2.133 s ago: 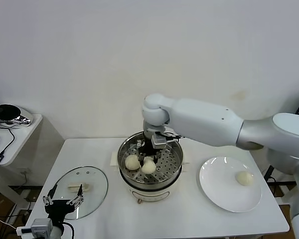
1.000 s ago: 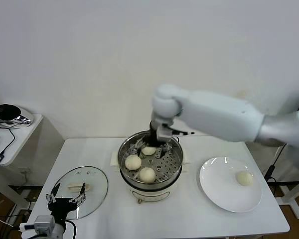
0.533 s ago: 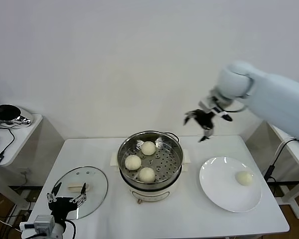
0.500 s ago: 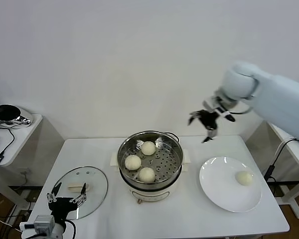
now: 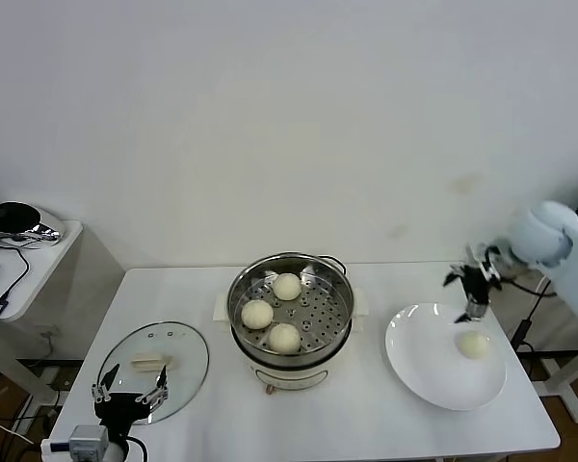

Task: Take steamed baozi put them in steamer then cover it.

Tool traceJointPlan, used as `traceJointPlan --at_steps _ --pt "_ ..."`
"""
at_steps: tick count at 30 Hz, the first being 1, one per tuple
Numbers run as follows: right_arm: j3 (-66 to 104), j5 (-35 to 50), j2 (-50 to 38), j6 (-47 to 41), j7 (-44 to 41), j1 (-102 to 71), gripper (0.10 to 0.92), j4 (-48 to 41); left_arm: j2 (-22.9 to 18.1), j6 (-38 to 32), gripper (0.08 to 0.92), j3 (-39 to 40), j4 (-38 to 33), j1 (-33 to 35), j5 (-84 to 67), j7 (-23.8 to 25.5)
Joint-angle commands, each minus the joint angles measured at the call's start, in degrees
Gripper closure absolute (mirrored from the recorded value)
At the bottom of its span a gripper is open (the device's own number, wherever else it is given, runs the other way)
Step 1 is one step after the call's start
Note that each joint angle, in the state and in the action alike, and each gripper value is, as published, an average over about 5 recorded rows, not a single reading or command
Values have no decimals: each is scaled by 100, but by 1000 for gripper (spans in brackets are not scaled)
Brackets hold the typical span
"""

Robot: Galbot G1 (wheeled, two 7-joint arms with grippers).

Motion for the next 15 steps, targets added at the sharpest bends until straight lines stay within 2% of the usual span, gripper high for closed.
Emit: traceJointPlan --at_steps 1,15 --pt "1430 -891 -173 -124 224 -1998 203 -330 -27 -1 177 51 29 58 135 -7" --pt "1062 -1227 347 385 662 -1629 203 -913 -39 -21 177 35 49 62 210 -26"
